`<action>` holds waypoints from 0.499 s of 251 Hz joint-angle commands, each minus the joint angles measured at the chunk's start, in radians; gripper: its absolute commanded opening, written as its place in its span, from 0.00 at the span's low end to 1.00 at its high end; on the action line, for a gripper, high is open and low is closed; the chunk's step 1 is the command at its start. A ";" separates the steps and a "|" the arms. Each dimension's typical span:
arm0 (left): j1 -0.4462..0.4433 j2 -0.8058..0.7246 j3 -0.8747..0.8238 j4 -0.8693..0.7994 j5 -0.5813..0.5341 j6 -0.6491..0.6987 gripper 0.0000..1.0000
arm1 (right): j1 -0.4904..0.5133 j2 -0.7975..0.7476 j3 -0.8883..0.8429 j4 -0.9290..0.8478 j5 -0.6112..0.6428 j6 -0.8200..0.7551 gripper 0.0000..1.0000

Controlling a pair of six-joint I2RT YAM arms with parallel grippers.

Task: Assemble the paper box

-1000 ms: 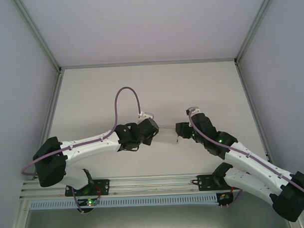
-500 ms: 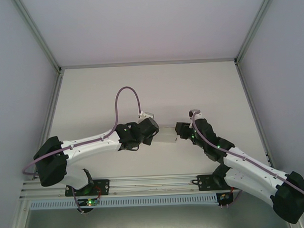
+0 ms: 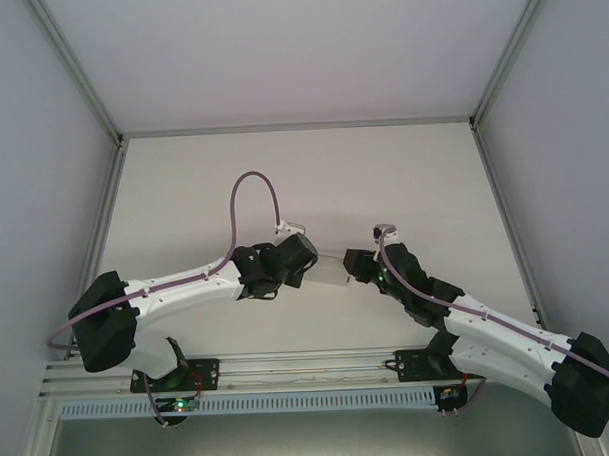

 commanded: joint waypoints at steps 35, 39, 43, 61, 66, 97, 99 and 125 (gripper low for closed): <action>-0.011 -0.014 -0.023 0.047 0.019 -0.024 0.14 | -0.015 -0.036 0.147 -0.290 0.020 -0.112 0.49; -0.011 -0.016 -0.025 0.048 0.017 -0.026 0.14 | -0.017 -0.045 0.147 -0.292 0.014 -0.114 0.49; -0.011 -0.018 -0.025 0.049 0.014 -0.028 0.14 | -0.019 -0.054 0.145 -0.294 0.011 -0.115 0.50; -0.011 -0.019 -0.027 0.051 0.011 -0.032 0.14 | -0.024 -0.096 0.123 -0.294 -0.032 -0.124 0.50; -0.011 -0.019 -0.025 0.048 0.009 -0.033 0.14 | -0.024 -0.107 0.116 -0.297 -0.043 -0.126 0.50; -0.010 -0.009 -0.014 0.039 0.012 -0.032 0.18 | -0.022 -0.150 0.081 -0.339 -0.106 -0.143 0.50; -0.009 -0.010 -0.013 0.040 0.012 -0.032 0.18 | -0.022 -0.153 0.079 -0.344 -0.106 -0.142 0.50; -0.008 -0.010 -0.012 0.037 0.007 -0.037 0.22 | -0.018 -0.166 0.053 -0.357 -0.128 -0.146 0.50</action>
